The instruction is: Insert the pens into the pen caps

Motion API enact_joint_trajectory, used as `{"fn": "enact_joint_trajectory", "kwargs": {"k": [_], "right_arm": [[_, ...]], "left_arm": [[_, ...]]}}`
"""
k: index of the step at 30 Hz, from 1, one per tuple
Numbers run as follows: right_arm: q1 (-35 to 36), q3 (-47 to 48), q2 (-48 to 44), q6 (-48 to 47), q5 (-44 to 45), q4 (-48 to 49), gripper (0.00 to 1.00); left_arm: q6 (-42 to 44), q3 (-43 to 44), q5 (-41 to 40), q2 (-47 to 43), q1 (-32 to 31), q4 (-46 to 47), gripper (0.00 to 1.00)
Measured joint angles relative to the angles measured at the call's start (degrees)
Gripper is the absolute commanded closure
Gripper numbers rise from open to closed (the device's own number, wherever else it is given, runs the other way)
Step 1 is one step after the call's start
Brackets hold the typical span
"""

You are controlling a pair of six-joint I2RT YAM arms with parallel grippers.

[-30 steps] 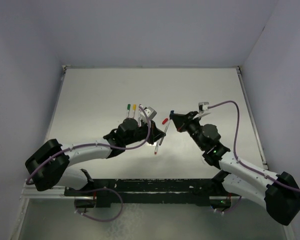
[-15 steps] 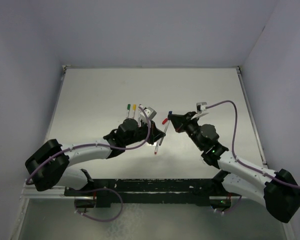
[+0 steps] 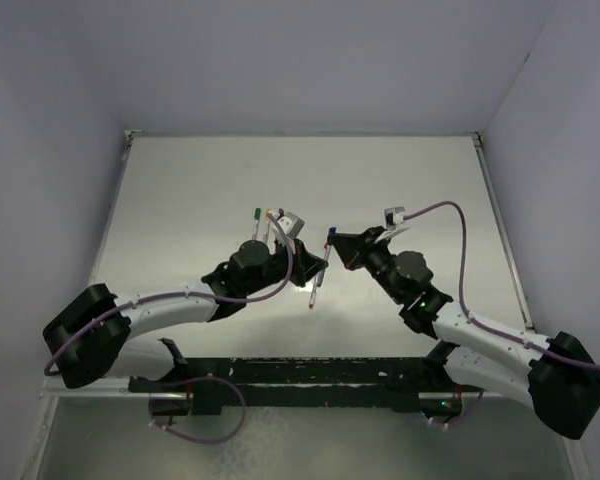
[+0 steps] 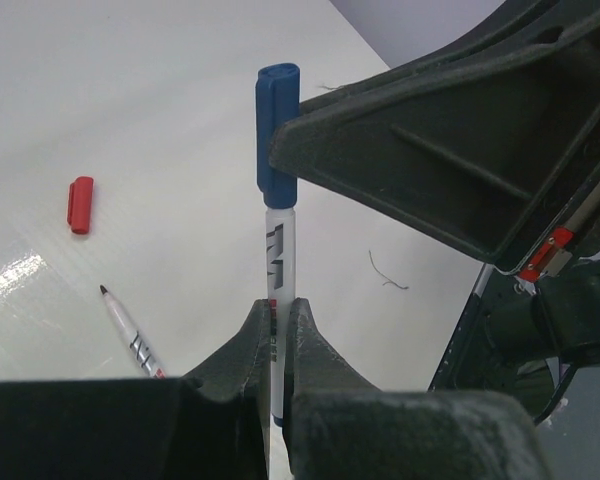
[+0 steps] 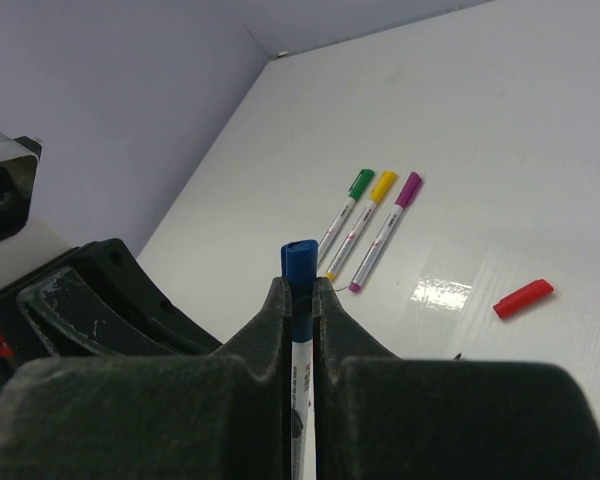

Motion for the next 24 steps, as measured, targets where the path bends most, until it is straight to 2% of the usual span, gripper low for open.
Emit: {"fn": "enact_joint_trajectory", "kwargs": {"k": [13, 24], "right_arm": [[3.3, 4.35, 5.66, -0.22, 1.53, 0.48, 1.0], [6.54, 10.73, 10.67, -2.49, 6.16, -3.63, 1.0]], "left_arm": [[-0.52, -2.36, -5.46, -3.89, 0.0, 0.96, 1.0], [3.72, -2.36, -10.69, -6.56, 0.13, -1.66, 1.0]]}}
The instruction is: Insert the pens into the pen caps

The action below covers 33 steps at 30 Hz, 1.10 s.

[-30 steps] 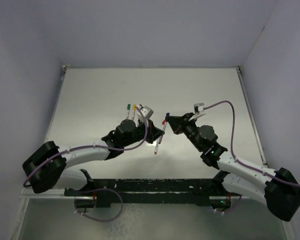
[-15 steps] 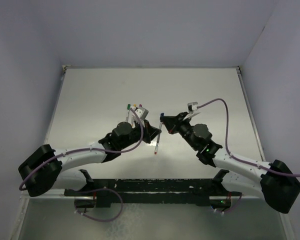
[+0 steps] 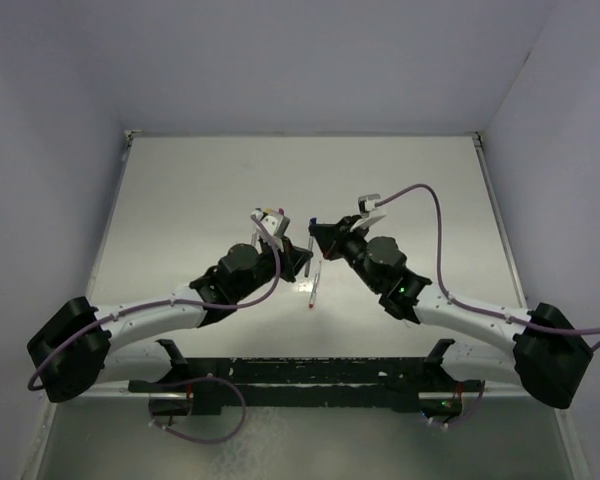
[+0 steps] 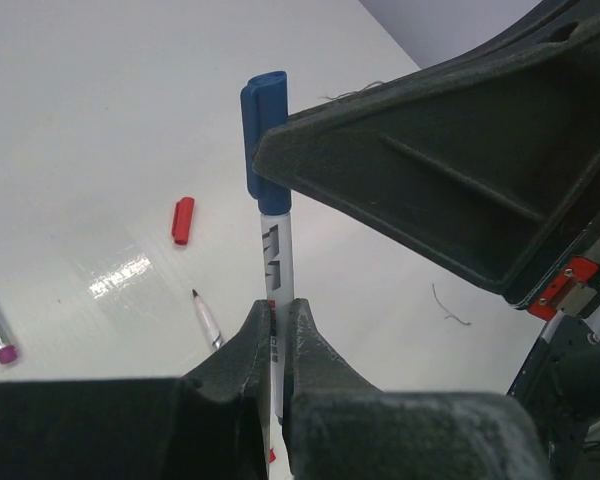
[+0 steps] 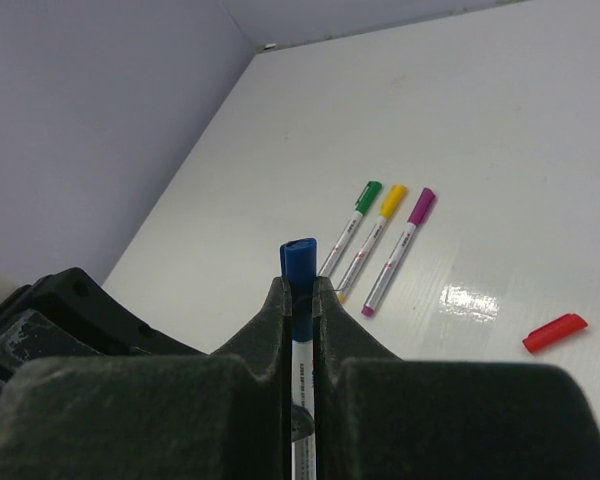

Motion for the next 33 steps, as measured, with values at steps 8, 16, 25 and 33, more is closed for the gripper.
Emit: {"fn": "enact_joint_trajectory", "kwargs": {"k": [8, 16, 25, 33], "right_arm": [[1.49, 2.95, 3.72, -0.04, 2.4, -2.36, 1.0], [2.19, 5.57, 6.75, -0.07, 3.63, -2.99, 1.0], [3.15, 7.39, 7.58, -0.04, 5.27, -6.67, 1.0], [4.46, 11.63, 4.83, -1.62, 7.96, -17.79, 0.82]], "left_arm": [[1.18, 0.02, 0.35, -0.63, 2.14, -2.73, 1.0], [0.96, 0.02, 2.97, -1.18, 4.92, -3.87, 1.0], [0.52, 0.02, 3.91, -1.18, 5.53, -6.03, 1.0], [-1.38, 0.35, 4.07, -1.29, 5.6, -7.67, 1.0]]}}
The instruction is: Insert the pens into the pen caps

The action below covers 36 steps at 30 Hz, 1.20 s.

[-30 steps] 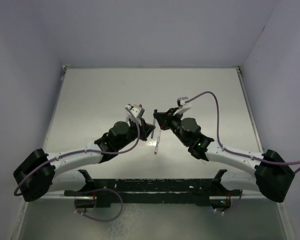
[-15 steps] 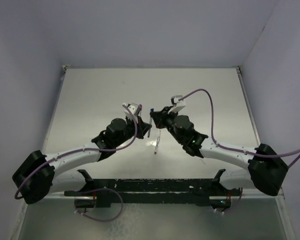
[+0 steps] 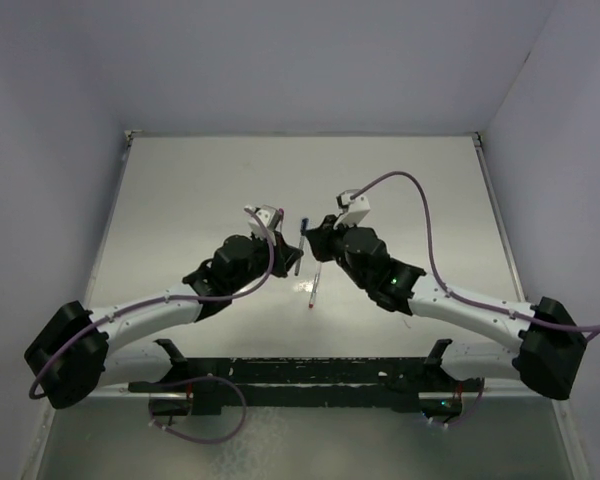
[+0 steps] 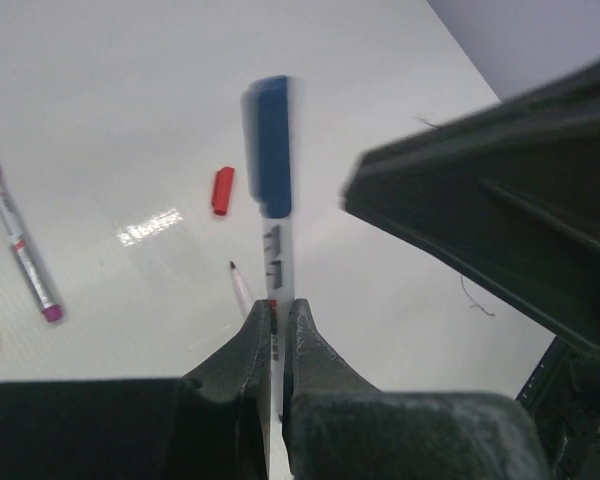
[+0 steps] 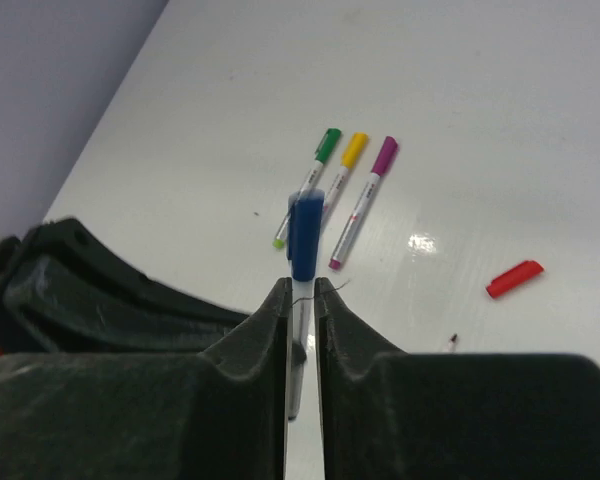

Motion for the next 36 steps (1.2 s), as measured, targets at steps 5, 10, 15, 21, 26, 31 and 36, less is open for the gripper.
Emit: {"fn": "enact_joint_trajectory", "kwargs": {"k": [5, 10, 15, 21, 26, 31, 36], "right_arm": [[1.53, 0.0, -8.22, -2.34, 2.82, -8.68, 0.56], [1.68, 0.0, -16.06, -3.76, 6.88, -13.49, 0.31], [1.66, 0.0, -19.52, -3.54, 11.37, -17.68, 0.04], [1.68, 0.2, -17.27, -0.46, 16.15, -27.15, 0.0], [1.09, 2.19, -14.34, 2.64, 18.71, -34.42, 0.0], [-2.23, 3.67, -11.76, 5.84, 18.78, -38.56, 0.0], [-8.37, 3.67, -11.02, 7.52, 14.25, -39.67, 0.0]], "left_arm": [[-1.53, 1.33, -4.5, 1.11, 1.97, -1.4, 1.0], [-1.95, 1.92, -7.34, 2.47, 3.89, -3.89, 1.0], [-0.63, 6.93, -8.85, 6.19, 5.18, -8.5, 1.0], [1.53, 13.38, -8.85, 9.62, 10.45, -14.19, 0.98], [3.06, 16.92, -6.84, 12.96, 17.97, -19.1, 0.97], [4.72, 20.0, -5.9, 17.86, 22.51, -24.98, 0.97], [6.03, 21.31, -5.09, 22.16, 24.57, -29.0, 0.95]]}}
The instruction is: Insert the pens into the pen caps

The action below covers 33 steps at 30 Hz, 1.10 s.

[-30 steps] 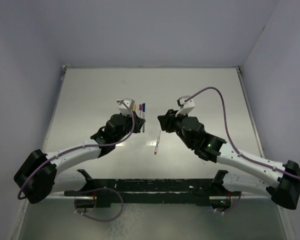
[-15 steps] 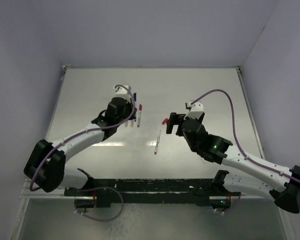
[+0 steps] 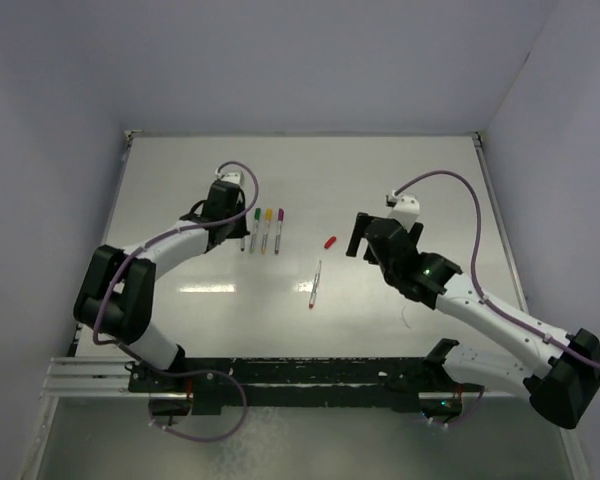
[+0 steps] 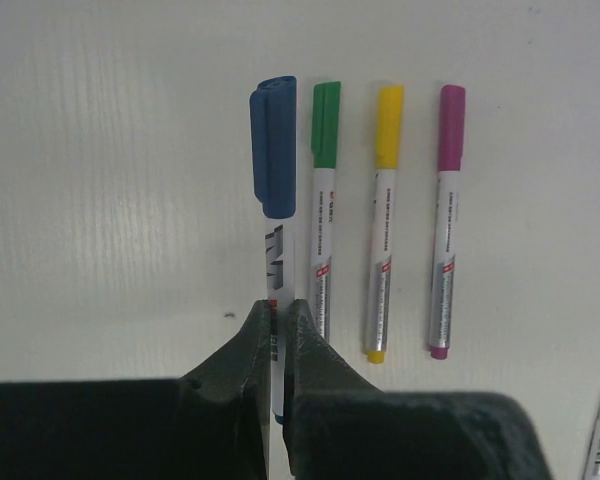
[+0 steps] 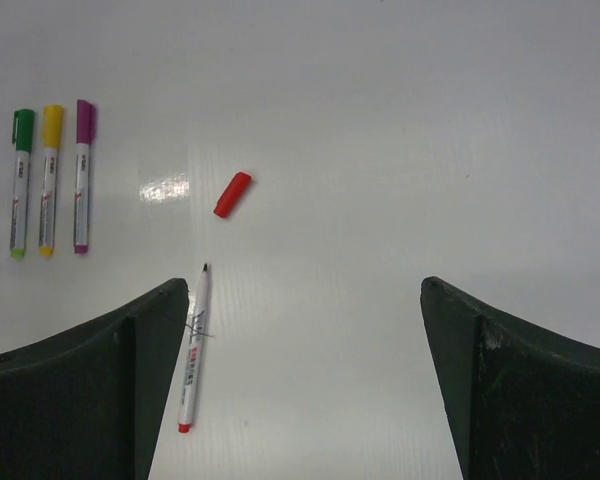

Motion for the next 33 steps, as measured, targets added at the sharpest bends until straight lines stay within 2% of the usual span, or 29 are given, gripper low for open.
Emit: {"fn": "enact_joint_trajectory", "kwargs": {"k": [4, 25, 28, 30, 33], "right_arm": [[-2.51, -0.02, 0.04, 0.57, -2.78, -0.07, 0.0], [-2.73, -1.73, 2.23, 1.16, -5.6, 0.5, 0.0], [-2.73, -1.75, 1.73, 1.14, -5.42, 0.5, 0.0], [-2.73, -1.75, 1.46, 1.14, -5.38, 0.5, 0.0], [-2.73, -1.75, 1.49, 1.14, -5.35, 0.5, 0.0]], "left_arm": [[0.52, 1.16, 0.52, 3.19, 0.87, -2.01, 0.92], [2.51, 6.62, -0.63, 12.98, 1.51, -3.93, 0.8], [2.49, 7.06, -0.7, 13.33, 1.68, -3.89, 0.73], [2.49, 7.1, -0.7, 13.33, 1.73, -3.89, 0.65], [2.47, 7.13, -0.68, 13.31, 1.73, -3.89, 0.6]]}}
